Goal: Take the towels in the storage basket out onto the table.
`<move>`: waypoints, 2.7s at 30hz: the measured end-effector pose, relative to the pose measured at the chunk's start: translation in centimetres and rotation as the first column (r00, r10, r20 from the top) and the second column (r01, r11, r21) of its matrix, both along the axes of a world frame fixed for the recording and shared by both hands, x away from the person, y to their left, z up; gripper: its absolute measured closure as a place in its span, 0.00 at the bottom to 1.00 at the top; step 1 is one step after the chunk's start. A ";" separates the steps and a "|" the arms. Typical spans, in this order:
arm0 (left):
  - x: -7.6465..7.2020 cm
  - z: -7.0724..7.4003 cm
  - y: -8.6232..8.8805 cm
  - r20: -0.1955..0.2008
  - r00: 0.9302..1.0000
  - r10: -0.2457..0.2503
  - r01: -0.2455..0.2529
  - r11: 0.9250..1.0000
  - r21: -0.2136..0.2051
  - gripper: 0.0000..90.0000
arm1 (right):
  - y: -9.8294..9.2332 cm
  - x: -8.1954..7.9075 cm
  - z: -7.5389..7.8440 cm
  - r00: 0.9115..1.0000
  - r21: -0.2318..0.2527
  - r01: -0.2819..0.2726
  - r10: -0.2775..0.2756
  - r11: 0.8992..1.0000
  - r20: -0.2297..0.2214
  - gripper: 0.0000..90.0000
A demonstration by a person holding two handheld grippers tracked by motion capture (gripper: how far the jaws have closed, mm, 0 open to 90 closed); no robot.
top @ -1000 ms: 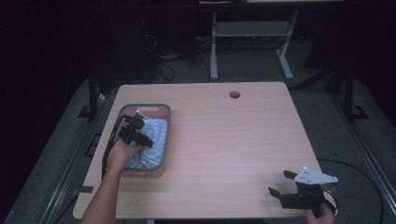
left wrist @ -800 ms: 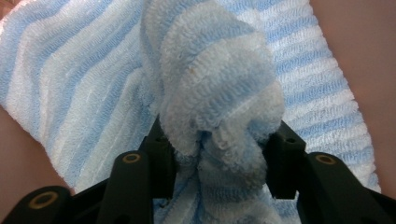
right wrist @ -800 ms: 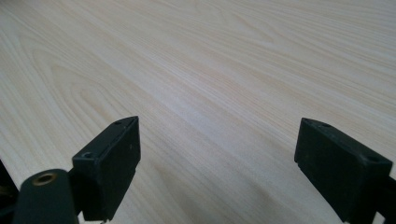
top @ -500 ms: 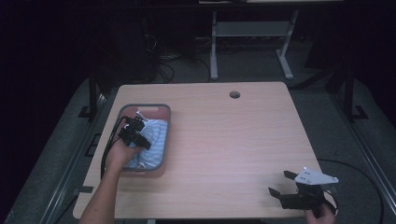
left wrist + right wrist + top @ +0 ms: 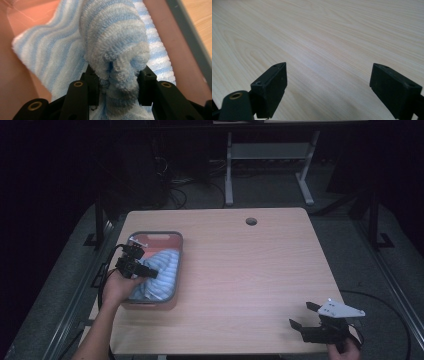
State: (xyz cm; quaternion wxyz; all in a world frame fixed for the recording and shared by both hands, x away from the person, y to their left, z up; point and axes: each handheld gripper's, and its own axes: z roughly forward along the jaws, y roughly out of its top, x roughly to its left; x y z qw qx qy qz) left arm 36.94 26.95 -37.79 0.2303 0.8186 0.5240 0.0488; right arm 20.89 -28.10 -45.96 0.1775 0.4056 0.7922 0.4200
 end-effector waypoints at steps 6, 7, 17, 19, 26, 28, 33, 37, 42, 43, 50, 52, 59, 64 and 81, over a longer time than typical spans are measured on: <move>-0.6 0.7 0.7 0.014 1.000 0.014 -0.013 0.999 -0.045 0.68 | 0.0 0.1 -0.1 1.000 0.000 0.012 -0.012 1.000 -0.005 0.15; -0.7 0.8 0.8 0.015 1.000 0.015 -0.014 0.999 -0.053 0.68 | 0.0 0.1 -0.1 1.000 0.000 0.014 -0.014 1.000 -0.005 0.15; -1.1 2.2 1.8 0.056 0.997 0.045 -0.036 0.989 -0.143 0.68 | 0.0 0.2 0.0 0.999 0.009 0.033 -0.033 0.999 -0.003 0.15; -1.2 2.5 2.0 0.064 0.997 0.052 -0.041 0.986 -0.162 0.68 | 0.0 0.3 -0.1 0.999 0.012 0.032 -0.032 0.999 -0.004 0.15; -1.5 3.5 2.3 0.079 0.996 0.051 -0.034 0.980 -0.195 0.68 | -0.1 0.3 0.0 0.999 0.017 0.036 -0.036 0.999 -0.001 0.15; -1.7 3.7 2.5 0.084 0.995 0.056 -0.038 0.977 -0.208 0.68 | -0.1 0.3 0.0 0.999 0.018 0.036 -0.036 0.999 -0.002 0.15; -1.7 4.5 2.7 0.094 0.994 0.059 -0.036 0.973 -0.227 0.68 | -0.2 0.3 0.1 0.999 0.018 0.039 -0.039 0.999 0.002 0.15; -1.7 5.3 2.8 0.100 0.993 0.060 -0.035 0.971 -0.238 0.68 | -0.2 0.3 0.1 0.999 0.021 0.043 -0.043 0.999 -0.002 0.15; -1.8 6.2 2.6 0.109 0.993 0.053 -0.025 0.969 -0.245 0.68 | -0.2 0.3 0.2 0.999 0.019 0.042 -0.042 0.999 0.005 0.15; -1.8 6.3 2.5 0.110 0.992 0.054 -0.025 0.969 -0.247 0.68 | -0.2 0.3 0.2 0.999 0.020 0.043 -0.043 0.999 0.004 0.15; -1.8 7.6 2.2 0.122 0.991 0.048 -0.014 0.964 -0.267 0.68 | -0.3 0.3 0.2 0.999 0.020 0.038 -0.038 0.999 0.003 0.15; -1.7 7.8 2.2 0.123 0.991 0.048 -0.014 0.963 -0.269 0.68 | -0.3 0.3 0.2 0.999 0.020 0.037 -0.037 0.999 0.003 0.15; -1.7 9.0 1.6 0.139 0.989 0.041 0.000 0.958 -0.286 0.68 | -0.4 0.3 0.3 0.999 0.022 0.042 -0.042 0.999 0.012 0.15; -1.6 9.9 1.0 0.153 0.988 0.037 0.010 0.955 -0.296 0.68 | -0.5 0.3 0.3 1.000 0.028 0.028 -0.028 0.999 0.009 0.15; -1.1 11.6 -1.4 0.171 0.985 0.006 0.048 0.951 -0.305 0.68 | -0.3 0.5 0.3 1.000 0.027 0.024 -0.024 0.999 0.009 0.15</move>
